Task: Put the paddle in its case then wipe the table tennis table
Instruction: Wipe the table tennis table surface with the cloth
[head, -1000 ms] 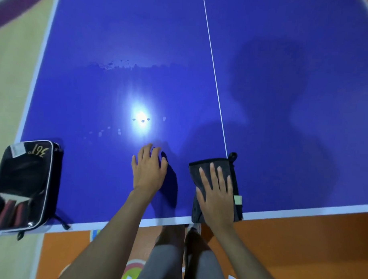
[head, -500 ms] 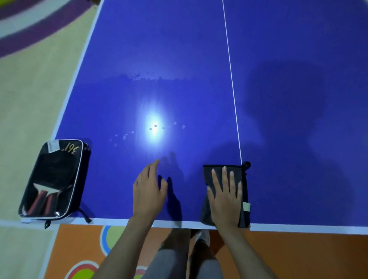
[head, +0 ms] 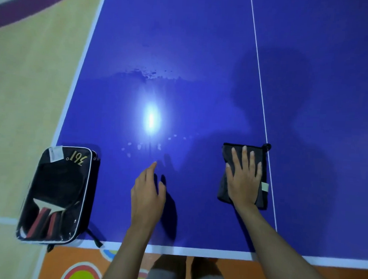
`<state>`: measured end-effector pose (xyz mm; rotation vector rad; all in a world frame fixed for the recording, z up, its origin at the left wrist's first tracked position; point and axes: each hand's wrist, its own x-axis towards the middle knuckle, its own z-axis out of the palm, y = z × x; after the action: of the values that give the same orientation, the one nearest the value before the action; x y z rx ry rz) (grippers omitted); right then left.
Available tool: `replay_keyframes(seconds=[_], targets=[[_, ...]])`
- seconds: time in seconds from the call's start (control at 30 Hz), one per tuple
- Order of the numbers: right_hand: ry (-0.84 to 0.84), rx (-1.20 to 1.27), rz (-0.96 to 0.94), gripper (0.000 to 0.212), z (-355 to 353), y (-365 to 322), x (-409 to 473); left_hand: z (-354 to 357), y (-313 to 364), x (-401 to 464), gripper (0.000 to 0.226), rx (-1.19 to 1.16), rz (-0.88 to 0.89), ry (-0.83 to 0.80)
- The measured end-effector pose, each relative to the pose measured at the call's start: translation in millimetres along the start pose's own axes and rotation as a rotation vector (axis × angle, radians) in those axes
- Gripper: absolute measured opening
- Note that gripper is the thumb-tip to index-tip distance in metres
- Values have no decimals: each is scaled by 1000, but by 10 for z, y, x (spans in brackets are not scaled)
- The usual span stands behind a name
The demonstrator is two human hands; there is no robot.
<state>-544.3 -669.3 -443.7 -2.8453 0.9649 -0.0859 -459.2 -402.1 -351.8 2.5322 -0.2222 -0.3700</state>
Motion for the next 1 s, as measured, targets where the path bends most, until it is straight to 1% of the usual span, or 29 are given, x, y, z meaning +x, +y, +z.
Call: replay_keyframes(seconds=[0.13,0.27,0.47,0.6,0.73,0.83,0.93,1.0], targets=[[39,26,15,61,40,-195,332,-74,-147,250,56,-19,30,35],[23,45,22,60,89,-405,591,-133,-295,372,53,-15,-6,45],[20,13,-86,59,161,-738,794,-232,-352,432,48,-90,-37,48],[8,28,-287,57,235,-1252,722,-345,-372,452,43,-188,-3,-5],[8,26,-392,58,338,-1946,584,-501,-498,535,40,-222,-2,5],[-31,16,-467,60,406,-2396,434,-733,-671,579,36,-188,95,10],[-56,-4,-466,62,435,-2782,311,-1023,-888,659,36,-144,196,33],[-54,3,-435,60,455,-3020,256,-1200,-1053,757,36,-141,212,56]])
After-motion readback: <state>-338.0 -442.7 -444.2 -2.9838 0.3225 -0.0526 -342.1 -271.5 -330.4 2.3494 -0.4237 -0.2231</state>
